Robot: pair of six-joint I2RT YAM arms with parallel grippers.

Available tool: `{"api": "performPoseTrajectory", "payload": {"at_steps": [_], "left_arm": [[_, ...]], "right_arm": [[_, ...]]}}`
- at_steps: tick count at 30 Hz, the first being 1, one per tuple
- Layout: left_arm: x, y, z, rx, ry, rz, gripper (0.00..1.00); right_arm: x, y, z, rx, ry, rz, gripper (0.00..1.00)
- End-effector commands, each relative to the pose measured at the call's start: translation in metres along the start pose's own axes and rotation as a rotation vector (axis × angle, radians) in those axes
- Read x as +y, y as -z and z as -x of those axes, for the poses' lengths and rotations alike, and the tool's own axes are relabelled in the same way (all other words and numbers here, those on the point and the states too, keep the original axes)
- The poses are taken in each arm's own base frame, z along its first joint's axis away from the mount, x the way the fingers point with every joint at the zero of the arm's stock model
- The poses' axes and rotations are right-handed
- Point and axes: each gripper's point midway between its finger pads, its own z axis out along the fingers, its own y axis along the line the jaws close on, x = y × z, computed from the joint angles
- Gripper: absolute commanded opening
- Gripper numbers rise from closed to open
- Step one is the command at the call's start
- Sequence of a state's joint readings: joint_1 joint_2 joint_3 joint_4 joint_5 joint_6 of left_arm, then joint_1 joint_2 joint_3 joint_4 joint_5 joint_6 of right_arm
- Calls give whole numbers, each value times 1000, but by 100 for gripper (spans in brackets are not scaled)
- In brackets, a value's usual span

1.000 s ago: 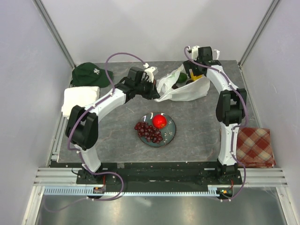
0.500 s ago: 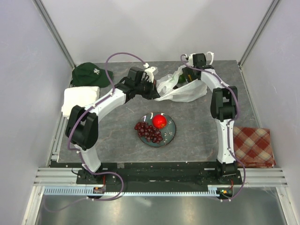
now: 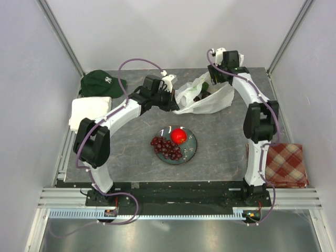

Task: Take the fake fruits out of the plastic bag
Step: Take out the fake fruit from the plastic bag, then place the fake fruit on the plate.

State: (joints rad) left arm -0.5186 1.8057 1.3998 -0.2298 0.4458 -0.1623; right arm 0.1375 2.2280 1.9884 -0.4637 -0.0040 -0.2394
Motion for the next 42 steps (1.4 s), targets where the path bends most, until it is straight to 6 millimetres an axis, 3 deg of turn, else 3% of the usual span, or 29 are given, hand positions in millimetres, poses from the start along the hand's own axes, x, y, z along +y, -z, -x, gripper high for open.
{"api": "performPoseTrajectory", "payload": {"at_steps": [1, 2, 5, 6, 13, 18, 19, 23, 28, 32, 33, 37, 42], "left_arm": [[-3, 3, 27, -68, -40, 14, 2], [-3, 3, 29, -72, -29, 19, 2], [-4, 8, 37, -95, -1, 31, 2], [-6, 10, 41, -104, 4, 30, 2], [2, 18, 66, -165, 46, 69, 2], [12, 25, 76, -194, 111, 94, 2], [14, 25, 77, -196, 130, 87, 2], [16, 28, 85, -210, 145, 76, 2], [17, 28, 93, -223, 147, 61, 2], [18, 30, 98, -233, 156, 53, 2], [17, 30, 98, -233, 150, 54, 2], [22, 31, 96, -230, 152, 60, 2], [20, 34, 94, -237, 145, 62, 2]], "right_arm": [[3, 91, 68, -211, -39, 62, 47], [4, 108, 74, -234, -43, 77, 47], [14, 126, 66, -215, -71, 145, 46], [16, 142, 72, -238, -77, 163, 46], [59, 214, 67, -243, -64, 408, 45], [100, 261, 23, -159, 107, 554, 44], [112, 274, 1, -111, 139, 590, 44], [139, 294, -52, -30, 333, 659, 44], [182, 300, -112, 73, 585, 757, 45], [204, 287, -155, 205, 683, 819, 45], [210, 280, -174, 264, 703, 840, 45], [234, 262, -197, 313, 759, 865, 45], [258, 249, -202, 322, 766, 892, 45]]}}
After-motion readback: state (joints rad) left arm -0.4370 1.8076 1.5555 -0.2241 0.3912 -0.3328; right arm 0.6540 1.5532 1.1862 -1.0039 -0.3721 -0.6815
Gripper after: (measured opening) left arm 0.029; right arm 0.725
